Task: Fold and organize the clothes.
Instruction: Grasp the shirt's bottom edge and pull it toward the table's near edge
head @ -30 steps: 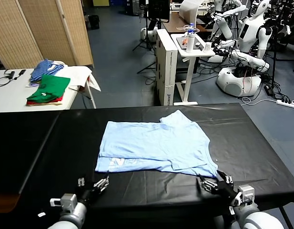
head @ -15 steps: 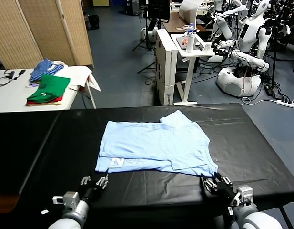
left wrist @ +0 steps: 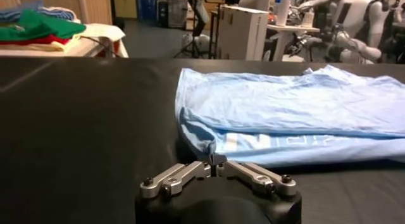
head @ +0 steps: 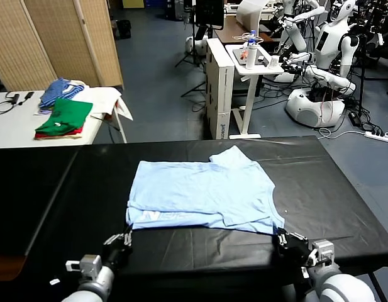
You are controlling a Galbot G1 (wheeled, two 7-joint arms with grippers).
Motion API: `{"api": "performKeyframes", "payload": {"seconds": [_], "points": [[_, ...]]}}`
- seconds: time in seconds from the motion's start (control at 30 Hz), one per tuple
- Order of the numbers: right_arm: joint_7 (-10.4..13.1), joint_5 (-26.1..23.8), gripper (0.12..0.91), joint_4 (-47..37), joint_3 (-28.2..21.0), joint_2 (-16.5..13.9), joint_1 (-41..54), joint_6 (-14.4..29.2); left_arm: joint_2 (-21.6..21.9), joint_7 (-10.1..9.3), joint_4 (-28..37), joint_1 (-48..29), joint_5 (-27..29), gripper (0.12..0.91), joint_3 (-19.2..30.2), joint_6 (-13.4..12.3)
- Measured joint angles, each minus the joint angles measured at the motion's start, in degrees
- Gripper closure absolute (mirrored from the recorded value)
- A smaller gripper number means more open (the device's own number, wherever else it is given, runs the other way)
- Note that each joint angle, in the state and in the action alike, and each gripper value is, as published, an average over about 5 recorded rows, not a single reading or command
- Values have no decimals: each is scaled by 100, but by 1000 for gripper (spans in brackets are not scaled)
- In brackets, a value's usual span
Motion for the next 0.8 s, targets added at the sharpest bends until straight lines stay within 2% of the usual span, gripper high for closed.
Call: {"api": "performKeyframes", "payload": {"seconds": [0.33, 0.43, 0.5, 0.6, 0.8], "points": [[-2, 148, 880, 161, -45, -248, -67, -274, -3, -6, -323, 658, 72, 884, -301, 4], [-70, 142, 832, 195, -56, -243, -90, -345, 3, -12, -359, 762, 84, 884, -365, 7], [-129, 129, 739, 243, -50, -241, -116, -422, -6, -20, -382, 808, 112, 880, -387, 19], [-165, 123, 551, 343, -17, -254, -165, -522, -31, -52, -445, 866, 152, 798, -394, 69], [-17, 256, 198, 620, 112, -332, -237, -700, -12, -231, -650, 1021, 89, 437, -441, 325]]}}
